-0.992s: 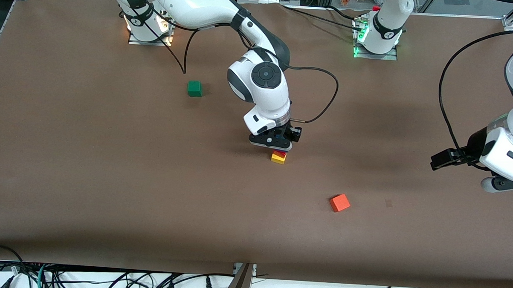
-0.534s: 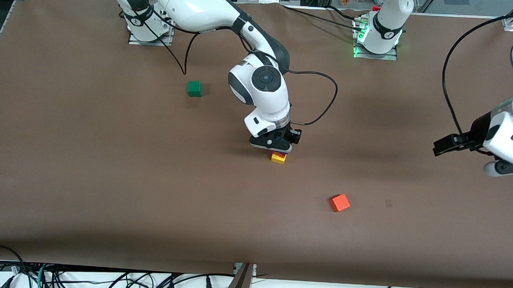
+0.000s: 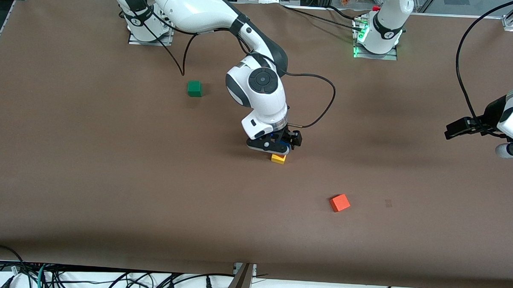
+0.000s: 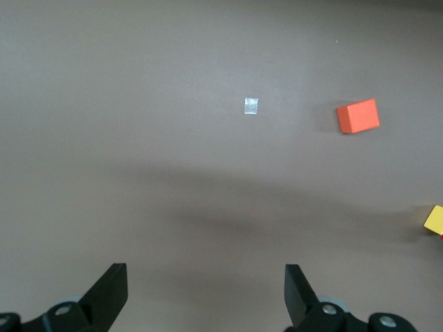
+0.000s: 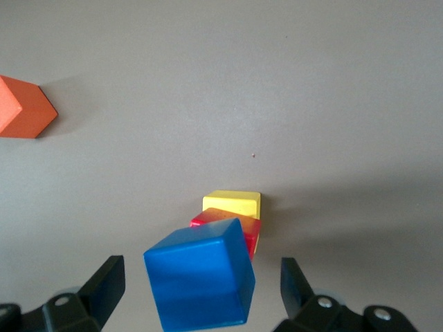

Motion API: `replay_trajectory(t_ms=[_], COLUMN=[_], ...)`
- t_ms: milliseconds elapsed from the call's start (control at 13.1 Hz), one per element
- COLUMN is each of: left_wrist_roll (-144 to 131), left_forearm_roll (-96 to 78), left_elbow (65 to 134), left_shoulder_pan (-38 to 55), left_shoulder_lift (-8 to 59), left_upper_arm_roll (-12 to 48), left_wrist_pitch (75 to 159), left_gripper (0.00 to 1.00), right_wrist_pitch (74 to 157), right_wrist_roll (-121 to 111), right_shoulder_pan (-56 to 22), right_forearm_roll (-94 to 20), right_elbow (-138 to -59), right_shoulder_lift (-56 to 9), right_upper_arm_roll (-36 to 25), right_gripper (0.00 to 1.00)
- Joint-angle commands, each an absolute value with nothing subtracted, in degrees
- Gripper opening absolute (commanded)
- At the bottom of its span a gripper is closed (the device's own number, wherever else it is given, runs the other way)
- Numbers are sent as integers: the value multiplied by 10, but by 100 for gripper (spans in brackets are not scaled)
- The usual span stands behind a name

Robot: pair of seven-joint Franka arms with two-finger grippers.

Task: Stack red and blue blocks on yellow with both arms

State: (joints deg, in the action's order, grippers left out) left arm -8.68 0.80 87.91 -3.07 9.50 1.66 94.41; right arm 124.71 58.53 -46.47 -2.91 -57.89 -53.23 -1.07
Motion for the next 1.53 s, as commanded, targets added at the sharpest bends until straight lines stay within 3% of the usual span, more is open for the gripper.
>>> replay_trajectory(t_ms=[0,229,382,611,840,1069,1145,1450], left_wrist_roll=[-70,-69,-69,-70,-70,-72,-70,-70], left_forearm_roll=[-8,-8,-8,-7,-8,-7,-7,-8], left_elbow=[885,879,875,855,852,852,852,852], left_shoulder_pan=[-36,-36,-37,-33,-34,-27,-27,-28], left_shoulder_lift=[91,94,98,109,110,110,110,110], left_upper_arm_roll=[18,18,18,18,18,18,18,18], left_wrist_pitch=[947,947,947,947,947,947,947,947], left_gripper=[100,100,100,100,100,100,100,100], right_wrist_pitch=[1200,1123,1089,1036,913,912,919,915], right_wrist_roll=[587,566,530,388,235,161,136,80], right_shoulder_pan=[-447,-423,-377,-299,-209,-152,-143,-142], right_forearm_roll=[-21,-28,-53,-96,-96,-61,-45,-13], right_elbow=[-573,-587,-618,-723,-778,-923,-947,-903], right_shoulder_lift=[-496,-424,-369,-245,-144,-13,10,-21], right_upper_arm_roll=[-16,-75,-77,-82,-80,-70,-56,-63], right_gripper=[100,100,100,100,100,100,100,100])
